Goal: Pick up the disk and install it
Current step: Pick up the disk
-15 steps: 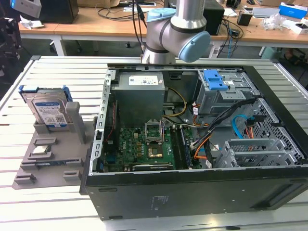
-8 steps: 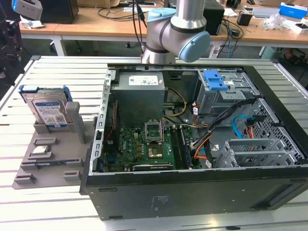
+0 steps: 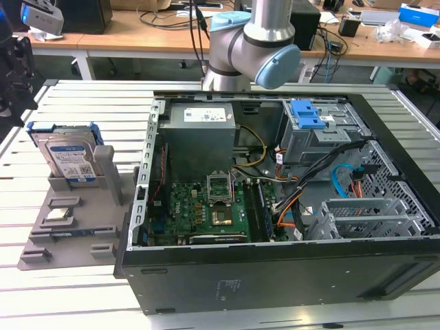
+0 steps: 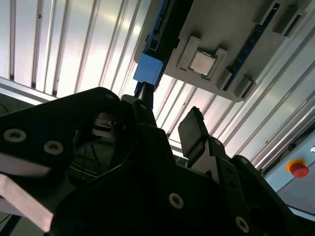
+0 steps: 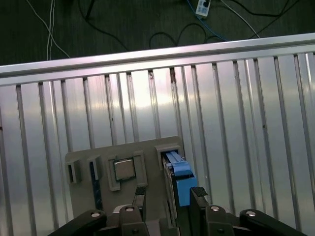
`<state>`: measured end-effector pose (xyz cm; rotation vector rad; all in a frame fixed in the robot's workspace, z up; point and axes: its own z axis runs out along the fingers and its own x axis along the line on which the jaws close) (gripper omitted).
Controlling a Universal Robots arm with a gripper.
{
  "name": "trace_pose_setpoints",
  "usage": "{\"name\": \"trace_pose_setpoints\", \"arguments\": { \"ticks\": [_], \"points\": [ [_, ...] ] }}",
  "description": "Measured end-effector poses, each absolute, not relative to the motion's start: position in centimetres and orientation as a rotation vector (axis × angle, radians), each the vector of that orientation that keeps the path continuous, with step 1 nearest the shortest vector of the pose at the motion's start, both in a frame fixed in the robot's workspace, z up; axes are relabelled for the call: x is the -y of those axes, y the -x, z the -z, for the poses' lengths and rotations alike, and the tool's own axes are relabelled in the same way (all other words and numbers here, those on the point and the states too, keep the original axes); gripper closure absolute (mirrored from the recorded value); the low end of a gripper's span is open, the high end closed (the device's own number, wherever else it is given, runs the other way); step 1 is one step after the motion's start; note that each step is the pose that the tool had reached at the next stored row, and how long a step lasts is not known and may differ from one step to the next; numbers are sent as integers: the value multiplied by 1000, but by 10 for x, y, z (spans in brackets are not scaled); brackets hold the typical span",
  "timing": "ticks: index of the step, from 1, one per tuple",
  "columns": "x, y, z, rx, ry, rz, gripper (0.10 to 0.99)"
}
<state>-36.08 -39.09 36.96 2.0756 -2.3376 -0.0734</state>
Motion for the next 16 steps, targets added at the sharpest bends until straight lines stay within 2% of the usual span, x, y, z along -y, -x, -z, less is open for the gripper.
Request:
{"name": "trace_pose_setpoints", "arguments": {
  "ticks": [16],
  "points": [
    [379,347,-345,2332,-2070,58,604]
  ]
}}
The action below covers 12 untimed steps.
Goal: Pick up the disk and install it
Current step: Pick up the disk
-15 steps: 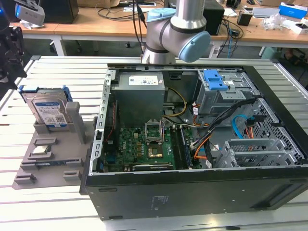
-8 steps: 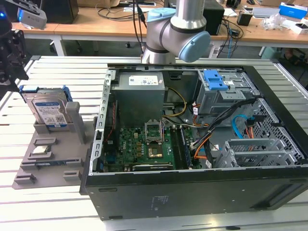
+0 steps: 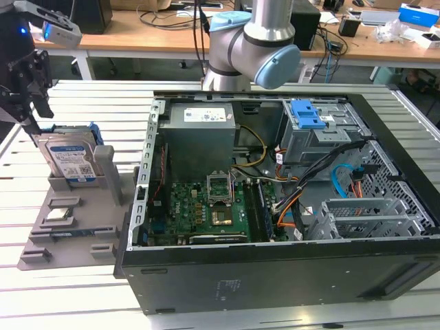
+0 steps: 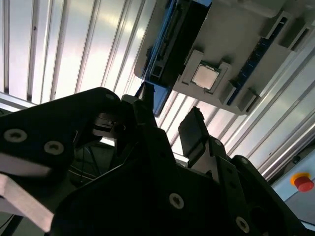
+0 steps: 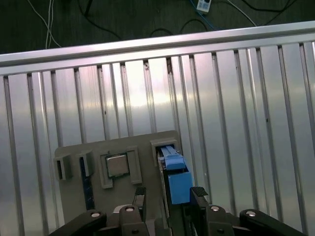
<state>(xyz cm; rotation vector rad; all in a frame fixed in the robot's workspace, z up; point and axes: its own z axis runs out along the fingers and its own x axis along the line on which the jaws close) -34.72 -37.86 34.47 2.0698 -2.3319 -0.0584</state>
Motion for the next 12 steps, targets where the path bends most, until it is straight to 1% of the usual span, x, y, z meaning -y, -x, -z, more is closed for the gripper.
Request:
{"name": "trace_pose_setpoints", "arguments": {
  "ticks": [12],
  "points": [
    [370,339,-317,2319,-2069,40,604]
  ]
}}
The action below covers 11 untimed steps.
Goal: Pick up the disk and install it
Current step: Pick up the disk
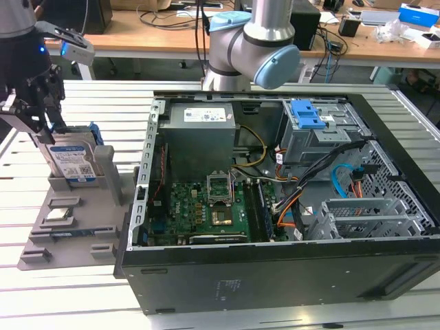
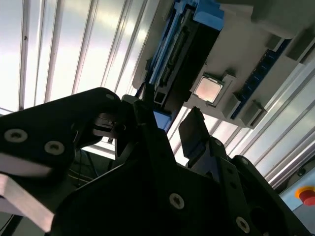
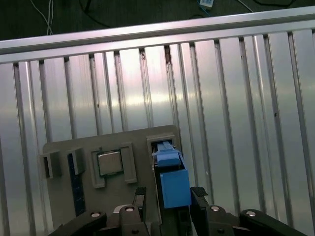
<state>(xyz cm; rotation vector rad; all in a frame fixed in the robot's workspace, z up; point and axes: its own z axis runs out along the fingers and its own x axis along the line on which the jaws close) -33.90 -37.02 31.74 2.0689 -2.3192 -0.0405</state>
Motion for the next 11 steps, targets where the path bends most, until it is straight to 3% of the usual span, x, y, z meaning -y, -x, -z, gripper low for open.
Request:
{"name": "trace_pose_setpoints", "arguments": {
  "ticks": [11],
  "points": [
    [366,333,-298,2236,-2152,32,604]
  ]
}}
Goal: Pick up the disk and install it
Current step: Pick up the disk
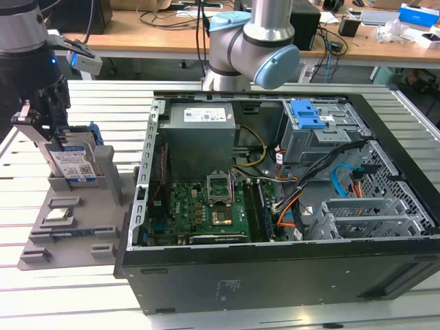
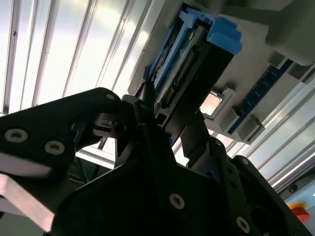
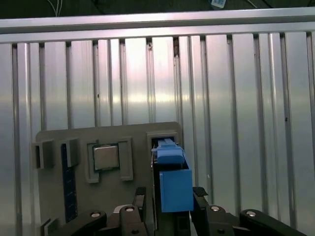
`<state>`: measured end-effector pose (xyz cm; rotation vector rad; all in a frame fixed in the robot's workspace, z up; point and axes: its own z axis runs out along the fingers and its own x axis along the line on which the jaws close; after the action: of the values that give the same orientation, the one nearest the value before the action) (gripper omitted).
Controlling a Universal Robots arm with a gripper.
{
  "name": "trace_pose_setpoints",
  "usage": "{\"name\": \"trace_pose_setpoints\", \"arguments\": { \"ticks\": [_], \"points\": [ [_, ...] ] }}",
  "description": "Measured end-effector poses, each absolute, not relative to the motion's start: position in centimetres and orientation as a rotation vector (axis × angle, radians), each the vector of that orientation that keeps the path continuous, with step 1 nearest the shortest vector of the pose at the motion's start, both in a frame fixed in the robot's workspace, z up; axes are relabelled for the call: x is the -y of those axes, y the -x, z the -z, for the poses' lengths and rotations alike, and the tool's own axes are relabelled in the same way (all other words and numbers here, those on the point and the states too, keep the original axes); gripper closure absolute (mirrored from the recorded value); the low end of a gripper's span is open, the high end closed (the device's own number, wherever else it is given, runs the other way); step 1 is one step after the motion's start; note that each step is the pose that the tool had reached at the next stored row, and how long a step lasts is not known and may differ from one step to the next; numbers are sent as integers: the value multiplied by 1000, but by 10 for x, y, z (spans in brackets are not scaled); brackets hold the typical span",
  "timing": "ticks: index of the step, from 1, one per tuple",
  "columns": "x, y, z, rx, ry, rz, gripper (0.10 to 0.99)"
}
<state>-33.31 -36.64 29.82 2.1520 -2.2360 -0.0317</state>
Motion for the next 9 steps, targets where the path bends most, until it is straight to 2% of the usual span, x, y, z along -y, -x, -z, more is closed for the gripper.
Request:
{"name": "trace_pose_setpoints", "arguments": {
  "ticks": [9],
  "points": [
    [365,332,-291,2231,-2157,31,604]
  ]
}}
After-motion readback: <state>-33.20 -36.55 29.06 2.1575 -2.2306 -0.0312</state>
